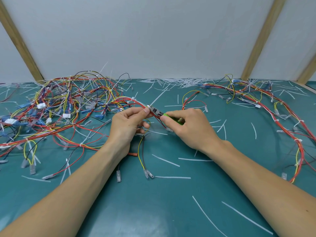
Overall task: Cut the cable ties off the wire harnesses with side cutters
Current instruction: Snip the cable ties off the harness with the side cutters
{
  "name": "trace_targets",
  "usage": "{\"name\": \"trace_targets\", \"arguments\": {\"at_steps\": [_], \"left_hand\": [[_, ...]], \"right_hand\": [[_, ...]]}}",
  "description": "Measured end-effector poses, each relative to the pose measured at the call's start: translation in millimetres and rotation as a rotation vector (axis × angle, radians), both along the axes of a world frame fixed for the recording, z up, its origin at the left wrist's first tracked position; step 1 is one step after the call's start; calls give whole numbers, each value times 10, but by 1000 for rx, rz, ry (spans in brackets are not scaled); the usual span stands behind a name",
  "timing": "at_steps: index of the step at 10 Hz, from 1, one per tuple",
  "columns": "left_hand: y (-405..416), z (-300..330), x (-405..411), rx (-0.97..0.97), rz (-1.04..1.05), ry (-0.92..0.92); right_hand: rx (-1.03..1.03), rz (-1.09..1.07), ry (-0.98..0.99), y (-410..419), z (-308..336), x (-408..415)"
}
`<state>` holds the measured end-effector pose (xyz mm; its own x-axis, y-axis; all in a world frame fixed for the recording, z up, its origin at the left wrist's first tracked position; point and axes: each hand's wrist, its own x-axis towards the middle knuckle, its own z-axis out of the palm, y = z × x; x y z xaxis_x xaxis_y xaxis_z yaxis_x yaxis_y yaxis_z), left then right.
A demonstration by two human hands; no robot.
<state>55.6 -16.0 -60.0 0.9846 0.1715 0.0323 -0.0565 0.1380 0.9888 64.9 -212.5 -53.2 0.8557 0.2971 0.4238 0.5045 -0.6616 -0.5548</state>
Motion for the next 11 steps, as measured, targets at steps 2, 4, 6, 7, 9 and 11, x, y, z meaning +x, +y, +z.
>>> {"name": "trace_targets", "arguments": {"at_steps": [2, 4, 6, 7, 9, 11], "left_hand": [[-8, 3, 0, -7, 3, 8], [-10, 4, -5, -3, 0, 7], [-16, 8, -14, 5, -1, 5], [-17, 15, -17, 3, 3, 7], [-17, 18, -24, 6, 2, 10], [-18, 21, -19, 1, 1, 14]], "right_hand": [[35, 4, 26, -6, 17, 7], [77, 9, 62, -16, 31, 10], [94, 0, 76, -21, 37, 8], [94, -2, 77, -12, 36, 13], [93, -8, 86, -11, 41, 10], [85, -15, 84, -6, 45, 8]]}}
